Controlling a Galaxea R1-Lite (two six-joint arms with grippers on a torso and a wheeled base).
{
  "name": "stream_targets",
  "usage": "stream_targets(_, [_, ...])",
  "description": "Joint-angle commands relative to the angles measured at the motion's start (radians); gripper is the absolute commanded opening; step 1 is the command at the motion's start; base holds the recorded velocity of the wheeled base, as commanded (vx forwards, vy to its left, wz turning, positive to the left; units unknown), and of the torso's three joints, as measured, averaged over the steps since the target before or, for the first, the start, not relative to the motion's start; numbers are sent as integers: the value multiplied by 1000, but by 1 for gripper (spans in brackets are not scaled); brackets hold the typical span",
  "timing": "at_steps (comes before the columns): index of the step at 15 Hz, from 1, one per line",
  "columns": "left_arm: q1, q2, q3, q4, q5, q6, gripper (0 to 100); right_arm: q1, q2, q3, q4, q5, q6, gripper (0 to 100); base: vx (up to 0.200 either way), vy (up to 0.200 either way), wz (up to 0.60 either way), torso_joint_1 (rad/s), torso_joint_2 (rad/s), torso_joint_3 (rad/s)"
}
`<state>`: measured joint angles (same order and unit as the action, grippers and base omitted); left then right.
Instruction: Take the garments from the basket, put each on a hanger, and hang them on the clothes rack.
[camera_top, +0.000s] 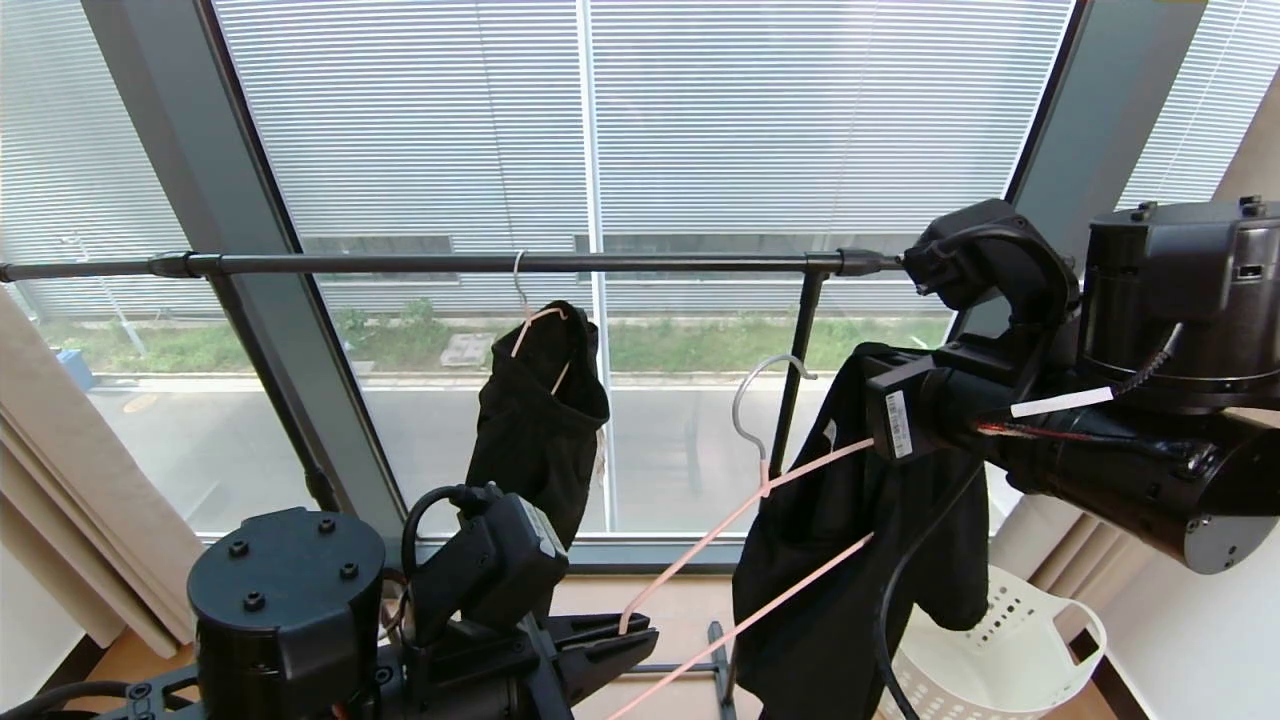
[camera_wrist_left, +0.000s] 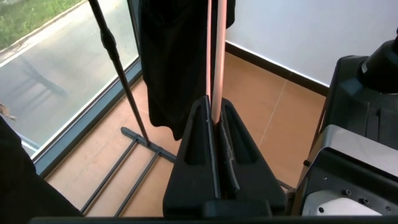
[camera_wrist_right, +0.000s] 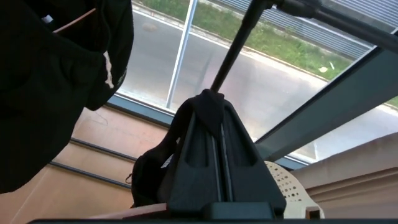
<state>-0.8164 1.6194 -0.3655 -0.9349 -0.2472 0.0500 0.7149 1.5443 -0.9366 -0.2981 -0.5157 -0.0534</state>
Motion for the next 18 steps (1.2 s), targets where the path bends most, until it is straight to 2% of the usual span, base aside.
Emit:
stream_targets(1, [5, 47, 0, -41, 0, -24, 0, 57, -33, 18, 2, 16, 35, 0, 0, 0, 0, 0, 0, 0])
stream_targets(3, [6, 62, 2, -84, 0, -39, 0, 106, -47, 42, 2, 28, 61, 0, 0, 0, 0, 0, 0, 0])
stream_targets(9, [5, 53, 8, -87, 0, -38, 0, 222, -62, 50, 2, 29, 129, 0, 0, 0, 0, 0, 0, 0])
stream_targets(14, [13, 11, 25, -88, 2, -39, 0, 267, -93, 73, 4, 66, 149, 0, 0, 0, 0, 0, 0, 0])
stream_targets(18, [14, 4, 23, -88, 2, -39, 0, 281, -115, 98, 2, 68, 150, 0, 0, 0, 0, 0, 0, 0])
